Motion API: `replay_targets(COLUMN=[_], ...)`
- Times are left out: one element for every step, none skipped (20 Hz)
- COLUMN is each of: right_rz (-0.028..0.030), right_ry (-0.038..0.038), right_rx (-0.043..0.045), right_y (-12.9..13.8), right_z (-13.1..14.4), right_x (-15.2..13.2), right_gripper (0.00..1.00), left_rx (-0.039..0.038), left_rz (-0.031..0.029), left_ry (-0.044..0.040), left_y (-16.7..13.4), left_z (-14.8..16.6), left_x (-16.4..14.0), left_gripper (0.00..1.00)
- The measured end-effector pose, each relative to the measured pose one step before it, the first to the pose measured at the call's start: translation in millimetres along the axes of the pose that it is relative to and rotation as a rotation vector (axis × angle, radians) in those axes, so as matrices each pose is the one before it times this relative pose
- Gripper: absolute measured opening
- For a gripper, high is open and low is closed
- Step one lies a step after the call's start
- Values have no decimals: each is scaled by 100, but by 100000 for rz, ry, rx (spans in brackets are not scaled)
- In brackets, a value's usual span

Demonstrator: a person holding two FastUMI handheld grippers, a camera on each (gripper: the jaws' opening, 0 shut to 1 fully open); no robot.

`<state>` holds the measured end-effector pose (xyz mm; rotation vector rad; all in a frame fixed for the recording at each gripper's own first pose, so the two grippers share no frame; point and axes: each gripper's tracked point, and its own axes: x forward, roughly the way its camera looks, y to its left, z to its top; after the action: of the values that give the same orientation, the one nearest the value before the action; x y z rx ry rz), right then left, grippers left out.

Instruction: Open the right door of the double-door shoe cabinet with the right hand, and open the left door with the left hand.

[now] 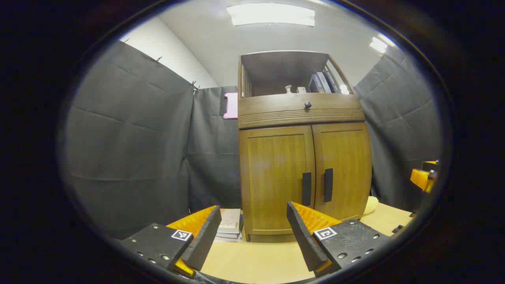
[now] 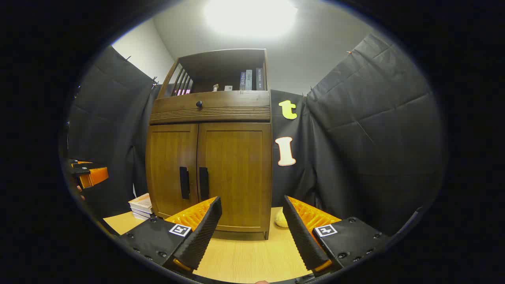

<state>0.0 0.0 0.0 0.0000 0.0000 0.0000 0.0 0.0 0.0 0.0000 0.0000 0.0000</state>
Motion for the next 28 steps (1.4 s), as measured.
replay_targets(right_rz=[-199, -573, -918, -797, -663, -484, -457, -210, 8, 309, 241, 119, 260, 143, 562, 977, 1098, 834, 560, 591, 828, 1357, 1221, 1141, 832, 731, 799, 1037], right_ry=[486, 494, 359, -60, -6, -194, -71, 68, 285, 375, 212, 70, -171, -339, -54, 81, 353, 139, 295, 69, 60, 54, -180, -424, -599, -273, -179, -77], right_rx=[556, 628, 732, 885, 408, -83, -492, -501, -202, 2, -72, -147, -92, -216, -280, 18, 75, -13, -230, -37, 269, 289, 159, -23, -69, 215, 778, 993], right_y=[-132, -170, -217, -260, -137, -48, -119, 2, 79, 65, 136, 55, 136, 189, 216, 376, 369, 338, 288, 284, 438, 584, 583, 519, 473, 482, 525, 614], right_z=[-28, -37, 84, 159, 194, -61, 37, -105, -116, -134, -58, -63, 106, 155, 92, -52, -21, 16, -61, -17, 64, -10, 106, 3, 235, 76, 163, 126], right_x=[-115, 8, 94, 119, 110, 63, 14, 12, 12, 51, 117, 29, 125, 174, 132, 205, 179, 226, 255, 337, 291, 375, 402, 458, 524, 648, 686, 714], right_gripper=[98, 98, 98, 98, 98, 98, 98, 98, 98, 98, 98, 96, 98, 98, 98, 98, 98, 98, 98, 98, 98, 98, 98, 97, 97, 97, 98, 98], left_rx=[339, 831, 1011, 871, 452, 0, -456, -562, -383, 37, 204, 298, 194, -7, -78, 39, 72, 217, 258, 152, 68, 102, 273, 387, 301, 282, 308, 358], left_rz=[-115, -386, -329, -433, -203, 139, 171, 158, -33, -21, 163, 139, 304, 196, 153, 318, 179, 324, 445, 316, 263, 388, 660, 1110, 1116, 1141, 1303, 1331], left_ry=[-516, -742, -803, -603, -244, -44, -202, -96, -235, -26, -136, -111, -12, -191, -109, -5, 19, -108, -260, -193, -70, -32, -20, -132, -324, -94, -43, -120], left_y=[-30, -66, -141, -174, -95, -21, 32, 65, 95, 74, 6, -66, 11, -25, 21, 51, 17, 78, 20, -1, 77, 105, 215, 310, 178, 271, 407, 512], left_z=[161, 215, -47, 28, 52, 50, 2, 40, -178, -77, -77, 25, 49, 8, 32, -79, 42, 109, -37, 77, 110, 54, 80, 197, 233, 101, 101, 68], left_x=[-10, -21, -168, -150, -110, -91, 46, -8, 122, 48, 45, -50, -56, 48, 6, 46, 1, -47, 55, -38, -58, -63, -71, -91, -155, -130, -93, -83], left_gripper=[97, 97, 97, 97, 97, 97, 97, 97, 97, 97, 97, 97, 97, 97, 97, 97, 97, 97, 97, 97, 97, 97, 97, 97, 97, 97, 97, 97])
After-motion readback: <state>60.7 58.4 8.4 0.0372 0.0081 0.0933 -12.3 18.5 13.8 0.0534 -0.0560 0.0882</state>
